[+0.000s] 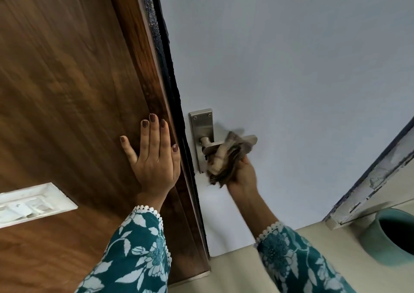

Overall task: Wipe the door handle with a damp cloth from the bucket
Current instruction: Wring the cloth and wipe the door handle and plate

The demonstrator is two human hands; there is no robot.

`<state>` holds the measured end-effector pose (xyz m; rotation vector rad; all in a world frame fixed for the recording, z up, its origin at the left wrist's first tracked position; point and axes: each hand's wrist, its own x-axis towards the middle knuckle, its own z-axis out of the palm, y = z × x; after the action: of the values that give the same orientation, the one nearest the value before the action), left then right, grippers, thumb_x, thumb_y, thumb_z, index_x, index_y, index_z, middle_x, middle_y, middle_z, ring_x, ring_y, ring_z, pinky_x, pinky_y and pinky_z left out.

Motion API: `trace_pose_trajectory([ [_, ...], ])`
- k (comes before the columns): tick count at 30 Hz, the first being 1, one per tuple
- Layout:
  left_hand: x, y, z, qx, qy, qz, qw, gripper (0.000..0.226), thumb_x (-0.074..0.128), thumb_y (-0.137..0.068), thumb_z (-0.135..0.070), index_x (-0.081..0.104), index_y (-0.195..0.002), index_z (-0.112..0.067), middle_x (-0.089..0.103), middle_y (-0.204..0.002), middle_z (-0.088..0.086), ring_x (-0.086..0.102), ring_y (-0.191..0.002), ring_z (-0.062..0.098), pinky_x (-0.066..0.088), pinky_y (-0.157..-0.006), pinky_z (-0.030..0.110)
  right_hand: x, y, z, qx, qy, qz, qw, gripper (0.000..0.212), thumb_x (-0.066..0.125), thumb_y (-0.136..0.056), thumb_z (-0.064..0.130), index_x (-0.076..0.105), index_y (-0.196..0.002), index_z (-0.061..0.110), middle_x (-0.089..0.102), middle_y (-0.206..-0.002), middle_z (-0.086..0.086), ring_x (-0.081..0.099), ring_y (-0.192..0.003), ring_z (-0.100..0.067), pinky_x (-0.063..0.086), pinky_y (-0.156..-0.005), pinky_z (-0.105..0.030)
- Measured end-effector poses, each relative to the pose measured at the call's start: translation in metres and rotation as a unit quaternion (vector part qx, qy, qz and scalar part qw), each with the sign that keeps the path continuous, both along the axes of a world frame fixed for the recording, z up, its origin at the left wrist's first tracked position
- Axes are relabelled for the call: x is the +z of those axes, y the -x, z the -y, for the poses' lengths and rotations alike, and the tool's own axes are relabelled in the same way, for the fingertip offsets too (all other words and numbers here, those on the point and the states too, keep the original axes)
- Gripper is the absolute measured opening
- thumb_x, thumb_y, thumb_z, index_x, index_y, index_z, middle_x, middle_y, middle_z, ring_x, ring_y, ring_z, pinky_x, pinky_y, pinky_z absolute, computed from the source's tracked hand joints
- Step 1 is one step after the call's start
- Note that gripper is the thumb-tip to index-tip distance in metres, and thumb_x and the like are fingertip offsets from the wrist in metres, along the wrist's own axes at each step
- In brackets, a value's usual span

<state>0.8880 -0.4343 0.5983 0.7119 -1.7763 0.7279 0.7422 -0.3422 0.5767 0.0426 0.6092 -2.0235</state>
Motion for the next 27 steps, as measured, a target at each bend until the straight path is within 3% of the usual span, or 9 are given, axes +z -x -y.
trace_pose_trajectory([
  [1,0.0,0.0,0.0,0.001,0.0,0.002,1.0,0.057,0.028,-0.1,-0.027,0.008,-0.151,-0.012,-0.005,-0.161,-0.001,0.004,-0.148,0.017,-0.007,-0.117,0.049,0.001,-0.014,0.003,0.007,-0.015,-0.008,1.0,0.066,0.073,-0.068,0.005,0.052,-0.13,0.003,0.061,-0.12,-0.022,0.062,-0.105,-0.033,0.046,-0.099,-0.044],
  [3,0.001,-0.002,0.0,-0.001,-0.004,0.004,1.0,0.057,0.027,-0.101,-0.028,0.007,-0.151,-0.012,-0.006,-0.161,-0.002,0.004,-0.148,0.017,-0.007,-0.117,0.049,-0.001,-0.034,0.007,0.013,-0.046,-0.02,0.999,0.039,0.044,-0.09,-0.006,0.051,-0.127,0.0,0.063,-0.094,-0.014,0.067,-0.066,-0.015,0.057,-0.065,-0.023],
  [5,0.001,-0.002,-0.001,-0.004,-0.008,0.006,1.0,0.056,0.027,-0.101,-0.028,0.007,-0.151,-0.013,-0.006,-0.161,-0.002,0.003,-0.148,0.016,-0.007,-0.117,0.049,0.002,-0.04,0.007,0.016,-0.052,-0.009,0.999,0.035,0.033,-0.094,-0.009,0.055,-0.118,0.002,0.057,-0.082,-0.008,0.059,-0.045,-0.005,0.046,-0.04,-0.013],
  [13,-0.001,-0.001,0.002,-0.004,-0.007,0.003,1.0,0.057,0.028,-0.1,-0.029,0.009,-0.151,-0.013,-0.005,-0.161,-0.002,0.003,-0.148,0.016,-0.007,-0.117,0.049,0.014,0.02,-0.017,-0.054,-0.073,-0.032,0.995,0.037,0.03,-0.091,-0.014,0.061,-0.09,0.006,0.055,-0.075,-0.007,0.055,-0.04,-0.005,0.042,-0.036,-0.014],
  [16,-0.002,-0.001,0.002,-0.001,-0.004,0.002,1.0,0.058,0.029,-0.1,-0.028,0.009,-0.152,-0.012,-0.004,-0.161,-0.002,0.004,-0.148,0.017,-0.006,-0.117,0.049,0.013,0.043,-0.025,-0.072,-0.113,-0.154,0.979,0.032,0.039,-0.089,-0.015,0.065,-0.098,0.002,0.063,-0.082,-0.007,0.061,-0.062,-0.011,0.05,-0.052,-0.017],
  [18,-0.002,-0.001,0.003,-0.001,-0.003,0.0,1.0,0.058,0.029,-0.1,-0.028,0.01,-0.151,-0.012,-0.004,-0.161,-0.002,0.004,-0.148,0.017,-0.006,-0.117,0.049,0.012,0.059,-0.033,-0.086,-0.177,-0.33,0.923,0.026,0.05,-0.087,-0.009,0.065,-0.105,0.0,0.067,-0.083,-0.005,0.061,-0.068,-0.01,0.05,-0.06,-0.022],
  [22,-0.002,0.0,0.002,-0.002,-0.001,-0.003,1.0,0.058,0.031,-0.099,-0.027,0.01,-0.152,-0.012,-0.004,-0.161,-0.001,0.005,-0.148,0.017,-0.006,-0.116,0.05,0.027,0.079,-0.047,-0.086,-0.29,-0.649,0.698,0.032,0.063,-0.077,-0.001,0.073,-0.102,0.016,0.073,-0.085,0.001,0.064,-0.074,-0.011,0.052,-0.074,-0.021],
  [25,-0.002,0.002,0.001,0.003,-0.002,-0.01,1.0,0.057,0.029,-0.1,-0.028,0.009,-0.152,-0.013,-0.004,-0.161,-0.002,0.005,-0.148,0.017,-0.006,-0.116,0.05,0.046,0.073,-0.05,-0.08,-0.215,-0.764,0.603,0.037,0.063,-0.073,-0.008,0.071,-0.097,0.018,0.067,-0.081,0.006,0.062,-0.076,-0.014,0.056,-0.063,-0.018],
  [27,-0.002,0.002,0.001,0.003,-0.003,-0.011,1.0,0.056,0.028,-0.101,-0.028,0.009,-0.152,-0.013,-0.004,-0.161,-0.002,0.005,-0.148,0.017,-0.006,-0.116,0.049,0.055,0.065,-0.045,-0.102,-0.142,-0.85,0.496,0.028,0.068,-0.072,-0.003,0.07,-0.092,0.015,0.067,-0.082,0.006,0.061,-0.08,-0.013,0.056,-0.064,-0.026],
])
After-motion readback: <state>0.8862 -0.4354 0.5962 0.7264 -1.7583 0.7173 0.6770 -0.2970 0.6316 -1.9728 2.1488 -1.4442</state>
